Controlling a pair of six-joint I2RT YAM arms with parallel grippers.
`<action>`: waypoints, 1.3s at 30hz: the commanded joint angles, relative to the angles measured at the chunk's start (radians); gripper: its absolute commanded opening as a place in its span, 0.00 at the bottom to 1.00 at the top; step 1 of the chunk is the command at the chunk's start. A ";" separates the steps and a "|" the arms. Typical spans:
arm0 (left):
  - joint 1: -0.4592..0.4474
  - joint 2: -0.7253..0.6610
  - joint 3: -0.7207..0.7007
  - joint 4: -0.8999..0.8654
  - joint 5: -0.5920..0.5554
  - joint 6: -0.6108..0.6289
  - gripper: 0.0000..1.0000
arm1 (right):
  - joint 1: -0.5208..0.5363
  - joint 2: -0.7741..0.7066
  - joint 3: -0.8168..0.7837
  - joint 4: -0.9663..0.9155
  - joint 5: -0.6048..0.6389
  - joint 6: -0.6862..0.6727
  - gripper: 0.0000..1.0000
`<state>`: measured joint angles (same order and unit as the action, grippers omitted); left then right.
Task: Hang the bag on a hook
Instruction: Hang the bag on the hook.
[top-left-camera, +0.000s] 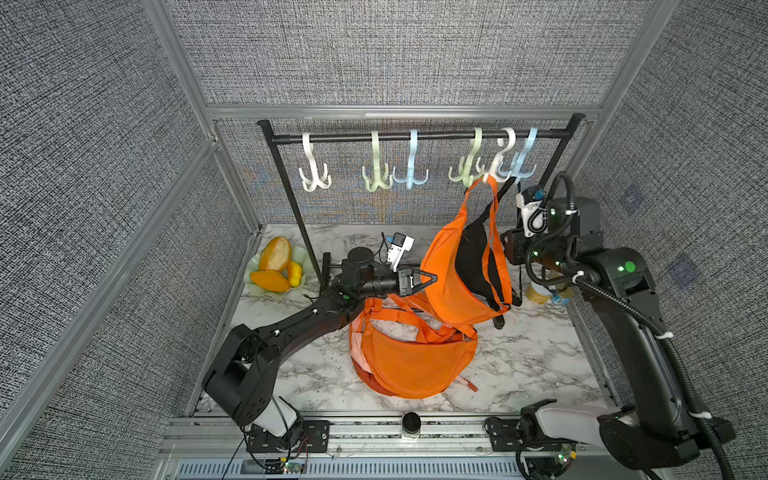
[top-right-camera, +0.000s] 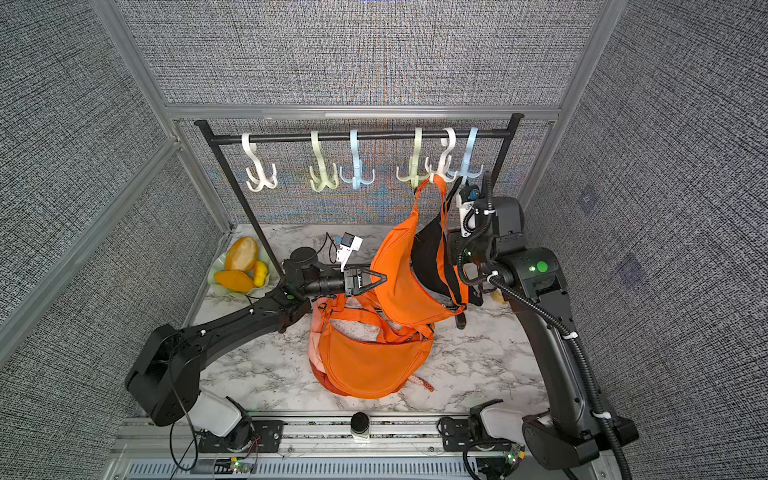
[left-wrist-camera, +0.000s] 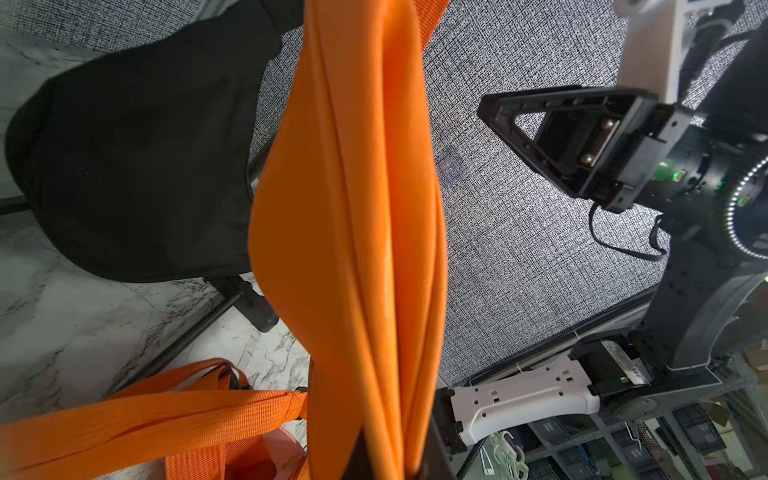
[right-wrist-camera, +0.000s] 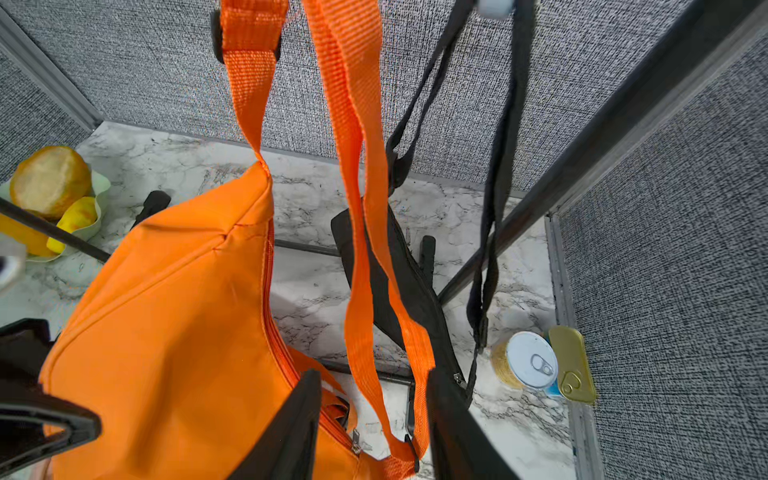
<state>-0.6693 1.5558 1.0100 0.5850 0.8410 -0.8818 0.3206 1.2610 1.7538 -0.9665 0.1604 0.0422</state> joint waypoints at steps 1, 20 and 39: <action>0.011 0.033 0.033 0.082 0.019 -0.010 0.08 | 0.010 -0.025 -0.021 0.034 0.052 0.016 0.50; 0.061 0.106 0.260 -0.391 -0.236 0.339 0.61 | 0.183 -0.168 -0.176 0.111 0.154 0.009 0.65; 0.186 -0.235 -0.062 -0.337 -0.324 0.335 0.62 | 0.355 -0.180 -0.568 0.278 0.082 0.054 0.83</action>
<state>-0.4919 1.3617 0.9718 0.2096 0.5339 -0.5499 0.6601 1.0740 1.2015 -0.7441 0.2958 0.0811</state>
